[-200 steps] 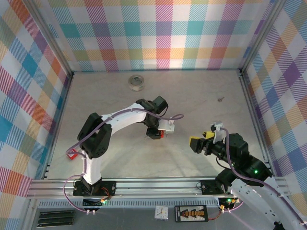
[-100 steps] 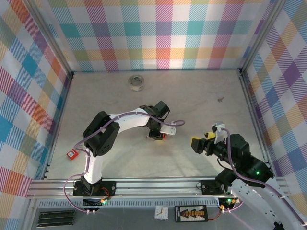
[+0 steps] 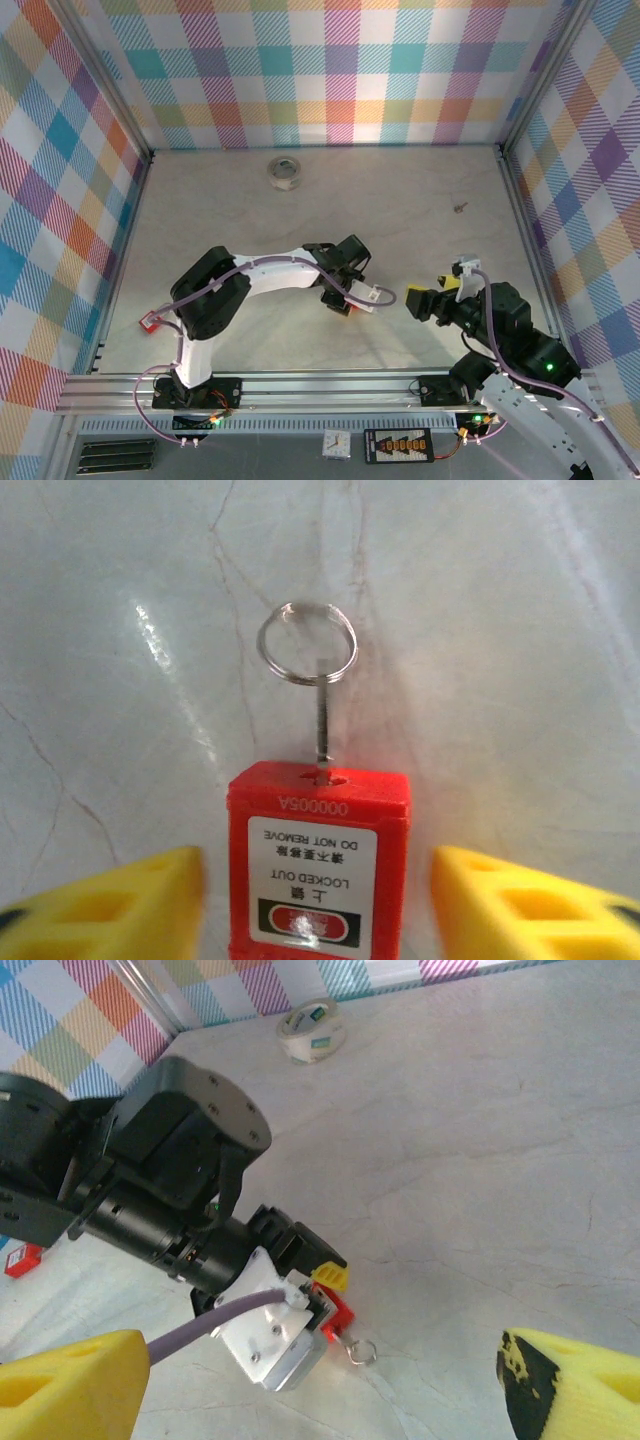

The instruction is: Unlock with the key

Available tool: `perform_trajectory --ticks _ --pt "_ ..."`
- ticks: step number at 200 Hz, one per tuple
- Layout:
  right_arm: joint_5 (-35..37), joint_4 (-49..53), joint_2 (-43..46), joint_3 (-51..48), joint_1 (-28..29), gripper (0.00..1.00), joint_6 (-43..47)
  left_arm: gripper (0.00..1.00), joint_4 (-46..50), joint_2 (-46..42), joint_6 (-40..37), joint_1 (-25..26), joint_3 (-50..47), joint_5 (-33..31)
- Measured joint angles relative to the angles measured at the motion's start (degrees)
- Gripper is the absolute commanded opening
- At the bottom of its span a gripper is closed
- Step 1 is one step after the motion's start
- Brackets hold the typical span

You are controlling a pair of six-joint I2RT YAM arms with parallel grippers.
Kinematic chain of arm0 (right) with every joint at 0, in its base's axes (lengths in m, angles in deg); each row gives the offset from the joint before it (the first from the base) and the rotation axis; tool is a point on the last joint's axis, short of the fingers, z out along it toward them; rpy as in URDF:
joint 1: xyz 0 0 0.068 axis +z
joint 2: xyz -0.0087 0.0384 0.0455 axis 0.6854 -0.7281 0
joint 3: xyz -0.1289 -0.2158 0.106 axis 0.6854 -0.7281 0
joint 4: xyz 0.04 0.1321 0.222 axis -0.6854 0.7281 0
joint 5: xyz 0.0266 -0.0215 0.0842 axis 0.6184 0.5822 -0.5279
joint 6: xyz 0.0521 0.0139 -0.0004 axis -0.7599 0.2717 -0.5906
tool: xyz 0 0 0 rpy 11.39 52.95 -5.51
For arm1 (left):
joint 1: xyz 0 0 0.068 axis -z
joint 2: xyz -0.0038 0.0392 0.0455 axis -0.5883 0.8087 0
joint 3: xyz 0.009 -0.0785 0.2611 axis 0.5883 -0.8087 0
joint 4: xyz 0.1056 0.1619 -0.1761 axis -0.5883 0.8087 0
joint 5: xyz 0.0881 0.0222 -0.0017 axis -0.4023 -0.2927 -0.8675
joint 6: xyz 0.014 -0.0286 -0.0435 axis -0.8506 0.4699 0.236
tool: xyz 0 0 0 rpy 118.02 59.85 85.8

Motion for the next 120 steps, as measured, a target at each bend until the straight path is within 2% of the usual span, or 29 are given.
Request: perform_trajectory --ticks 41,68,96,120 --pt "0.0 2.0 -1.0 6.3 0.0 0.92 1.1 0.84 -4.4 -8.6 3.3 0.3 -5.1 0.4" --pt "0.3 4.9 -3.3 12.0 0.0 0.93 1.9 0.85 -10.3 -18.3 9.7 -0.2 -10.1 0.5" --pt "0.1 7.9 -9.0 19.0 0.0 0.94 2.6 0.88 -17.3 -31.6 25.3 -3.7 -17.0 -0.4" --pt "-2.9 8.4 -18.2 22.8 0.0 0.94 4.9 0.94 -19.2 -44.1 42.4 -7.4 -22.3 -6.6"
